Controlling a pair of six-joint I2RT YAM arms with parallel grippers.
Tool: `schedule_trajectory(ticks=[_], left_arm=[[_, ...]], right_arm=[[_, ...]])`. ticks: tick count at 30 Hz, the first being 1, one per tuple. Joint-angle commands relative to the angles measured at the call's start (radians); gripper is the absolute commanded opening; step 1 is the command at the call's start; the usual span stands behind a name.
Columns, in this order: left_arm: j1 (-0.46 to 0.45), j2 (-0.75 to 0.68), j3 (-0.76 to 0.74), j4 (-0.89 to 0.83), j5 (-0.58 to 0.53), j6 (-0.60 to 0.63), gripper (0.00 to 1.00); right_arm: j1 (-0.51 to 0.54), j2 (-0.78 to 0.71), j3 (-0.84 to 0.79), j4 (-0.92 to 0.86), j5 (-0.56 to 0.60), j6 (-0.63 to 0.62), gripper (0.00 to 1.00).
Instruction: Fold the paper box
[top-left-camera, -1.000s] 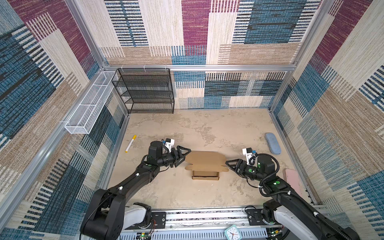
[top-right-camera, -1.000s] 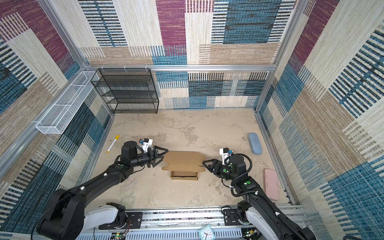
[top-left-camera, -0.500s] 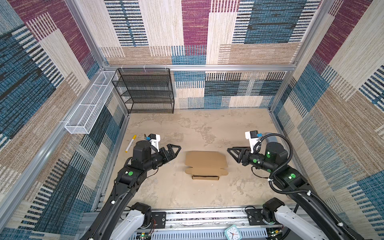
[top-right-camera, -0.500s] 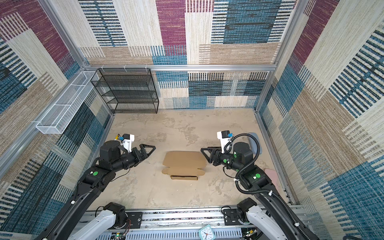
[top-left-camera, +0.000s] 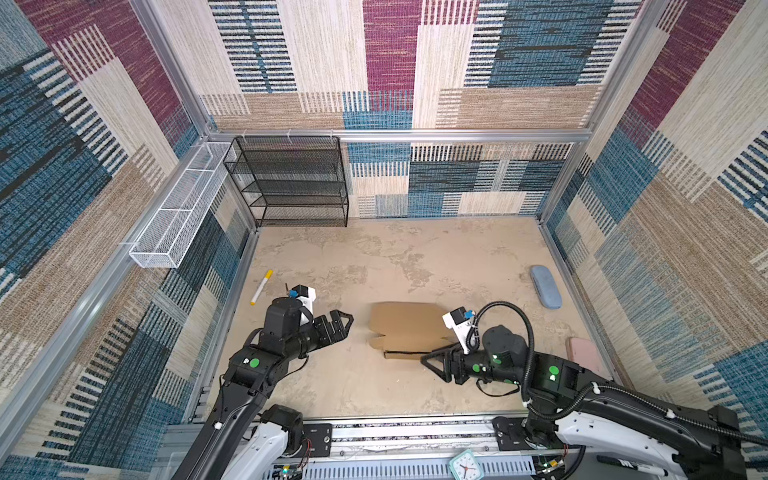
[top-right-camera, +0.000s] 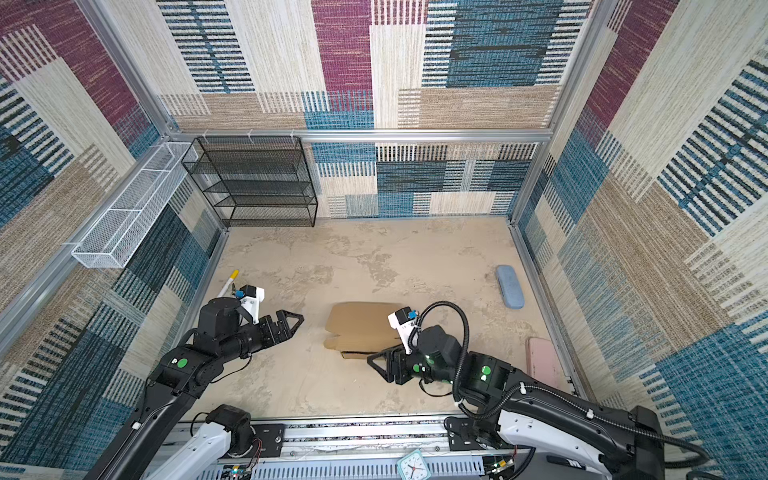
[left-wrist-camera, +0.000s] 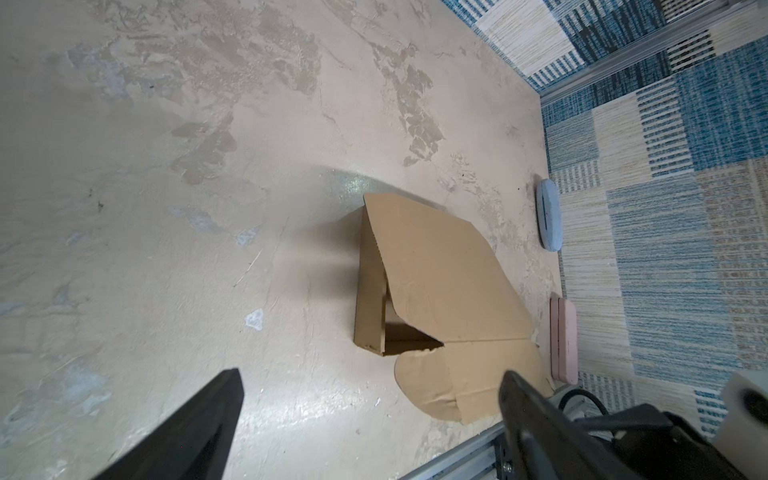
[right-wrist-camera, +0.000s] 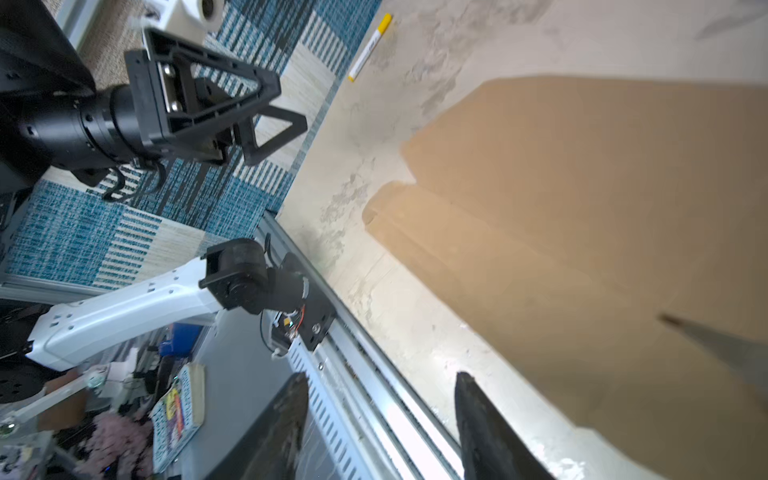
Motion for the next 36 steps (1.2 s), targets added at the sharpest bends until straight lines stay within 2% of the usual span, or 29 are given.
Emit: schedule_trajectory(ticks=[1,5,8,13,16,21,27,36], left_arm=[[-0.002,-0.004,-0.011,-0.003,-0.011,-0.004,0.99],[-0.005,0.000,-0.020,-0.002,-0.011,-0.015,0.99],[-0.008,0.004,-0.031,0.005,-0.009,-0.021,0.99],[-0.011,0.010,-0.038,0.020,-0.014,-0.025,0.99],[-0.011,0.018,-0.036,0.021,-0.015,-0.025,0.99],[-0.013,0.021,-0.044,0.027,-0.015,-0.029,0.99],[-0.016,0.023,-0.074,0.059,0.006,-0.041,0.99],[-0.029,0.045,-0.092,0.126,0.049,-0.031,0.99]], right_arm=[[0.083,0.030,-0.009,0.076,0.155,0.179,0.59],[0.106,0.092,-0.034,0.104,0.157,0.232,0.60],[0.109,0.097,-0.053,0.119,0.204,0.238,0.61],[0.107,0.144,-0.024,0.144,0.303,0.196,0.66],[0.096,0.194,0.007,0.171,0.322,0.160,0.68],[0.034,0.251,0.051,0.195,0.294,0.123,0.69],[-0.055,0.238,0.100,0.199,0.275,0.071,0.70],[-0.137,0.333,0.208,0.189,0.216,0.016,0.72]])
